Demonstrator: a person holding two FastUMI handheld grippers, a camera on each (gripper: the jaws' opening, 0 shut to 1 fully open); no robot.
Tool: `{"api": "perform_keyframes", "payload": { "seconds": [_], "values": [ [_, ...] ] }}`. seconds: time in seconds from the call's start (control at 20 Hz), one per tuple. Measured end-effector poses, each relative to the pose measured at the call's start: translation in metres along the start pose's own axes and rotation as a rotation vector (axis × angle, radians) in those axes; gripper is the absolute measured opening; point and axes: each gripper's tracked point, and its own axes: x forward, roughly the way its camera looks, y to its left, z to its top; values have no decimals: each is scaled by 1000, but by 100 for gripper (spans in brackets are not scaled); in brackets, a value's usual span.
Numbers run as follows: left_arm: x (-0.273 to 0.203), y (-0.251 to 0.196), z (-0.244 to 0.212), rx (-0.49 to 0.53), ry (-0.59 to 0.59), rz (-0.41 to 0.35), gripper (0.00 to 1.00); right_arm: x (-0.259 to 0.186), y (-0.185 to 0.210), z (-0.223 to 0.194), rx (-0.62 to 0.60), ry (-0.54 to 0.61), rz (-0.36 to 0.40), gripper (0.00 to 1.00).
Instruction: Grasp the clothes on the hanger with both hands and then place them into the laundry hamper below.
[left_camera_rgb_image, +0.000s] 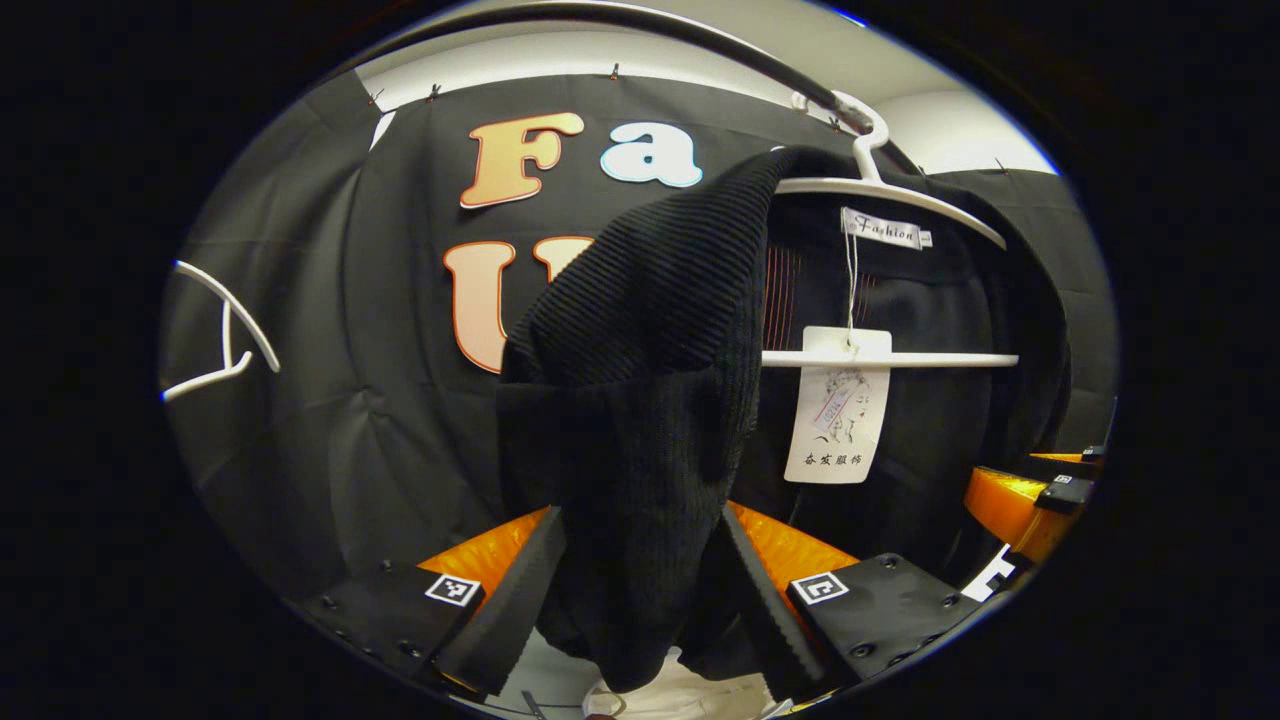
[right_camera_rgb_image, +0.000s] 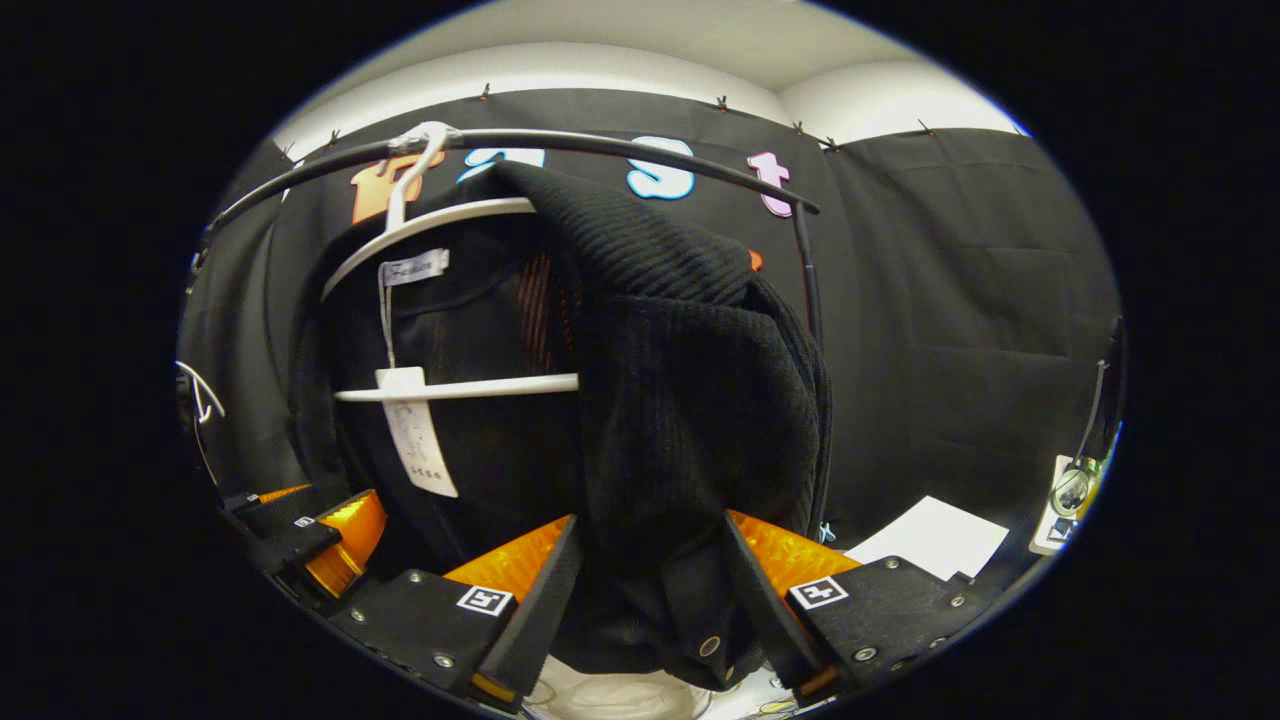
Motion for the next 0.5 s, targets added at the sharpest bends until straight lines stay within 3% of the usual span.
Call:
{"api": "perform_keyframes", "payload": {
  "seconds": [0.1,0.3,0.35,0.4,0.5],
  "values": [
    [6,-1,-2,4,5,1,100,7,-4,1,2,-8,-17,81],
    [17,-4,0,-5,2,-17,97,14,-7,1,-8,-18,-26,74],
    [18,-3,0,-2,3,-17,97,15,-9,2,-9,-22,-31,80],
    [20,-3,0,2,4,-15,100,16,-10,2,-11,-24,-33,69],
    [24,-3,0,9,3,-16,92,19,-12,1,-16,-23,-36,63]
  ]
}}
